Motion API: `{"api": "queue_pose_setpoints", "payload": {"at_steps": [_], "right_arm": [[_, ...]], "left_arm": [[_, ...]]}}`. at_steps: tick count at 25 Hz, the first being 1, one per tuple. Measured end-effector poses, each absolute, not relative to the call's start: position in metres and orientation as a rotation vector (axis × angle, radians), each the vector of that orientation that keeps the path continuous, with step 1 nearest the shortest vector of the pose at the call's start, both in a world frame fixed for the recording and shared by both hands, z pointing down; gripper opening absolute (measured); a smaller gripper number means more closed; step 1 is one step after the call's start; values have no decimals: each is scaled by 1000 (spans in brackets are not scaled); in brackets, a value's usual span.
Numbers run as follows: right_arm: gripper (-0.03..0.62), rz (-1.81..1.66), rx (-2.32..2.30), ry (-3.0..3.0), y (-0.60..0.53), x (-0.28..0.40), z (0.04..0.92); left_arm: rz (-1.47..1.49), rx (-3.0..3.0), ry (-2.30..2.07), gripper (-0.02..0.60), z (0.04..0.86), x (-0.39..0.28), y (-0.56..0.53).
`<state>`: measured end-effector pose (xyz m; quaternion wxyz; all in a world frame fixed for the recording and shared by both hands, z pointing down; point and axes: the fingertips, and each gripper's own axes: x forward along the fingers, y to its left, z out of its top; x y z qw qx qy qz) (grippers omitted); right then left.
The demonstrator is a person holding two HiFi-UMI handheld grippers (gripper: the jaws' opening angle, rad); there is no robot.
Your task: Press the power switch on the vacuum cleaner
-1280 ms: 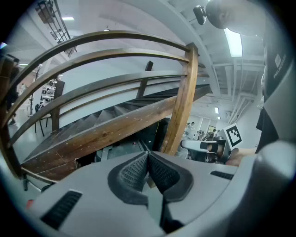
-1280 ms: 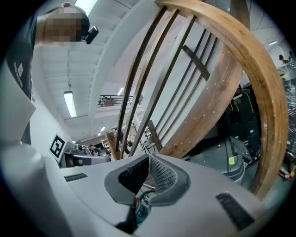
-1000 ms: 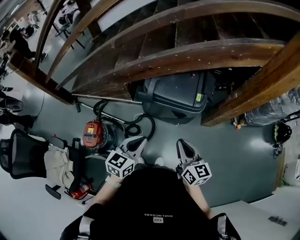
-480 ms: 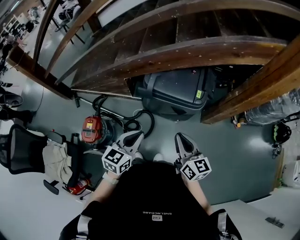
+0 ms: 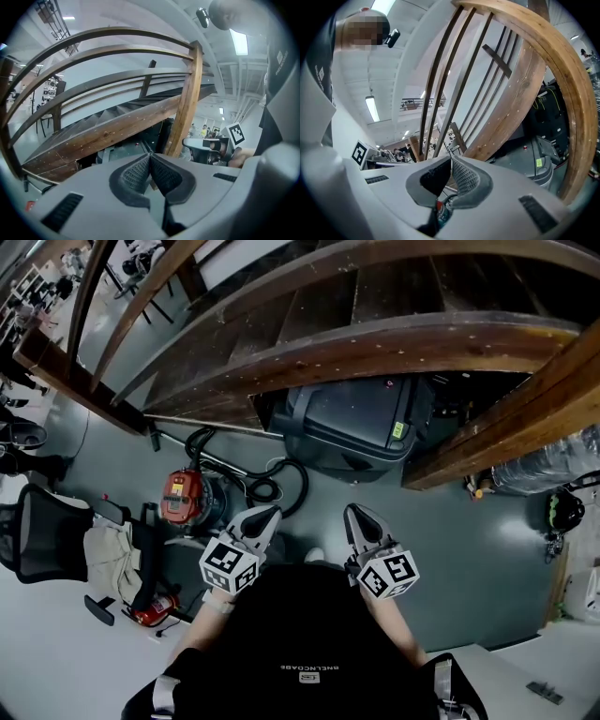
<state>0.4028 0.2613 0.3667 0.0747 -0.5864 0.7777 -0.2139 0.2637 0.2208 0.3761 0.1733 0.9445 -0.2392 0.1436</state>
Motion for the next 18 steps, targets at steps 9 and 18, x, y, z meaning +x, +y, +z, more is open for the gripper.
{"api": "queue_pose_setpoints", "payload": {"at_steps": [9, 18], "right_arm": [[29, -639, -1804, 2339, 196, 374, 365], [29, -638, -1884, 2285, 95, 322, 361]], "left_arm": [[380, 2670, -619, 15, 383, 241, 155], [361, 2691, -551, 14, 378, 187, 47]]}}
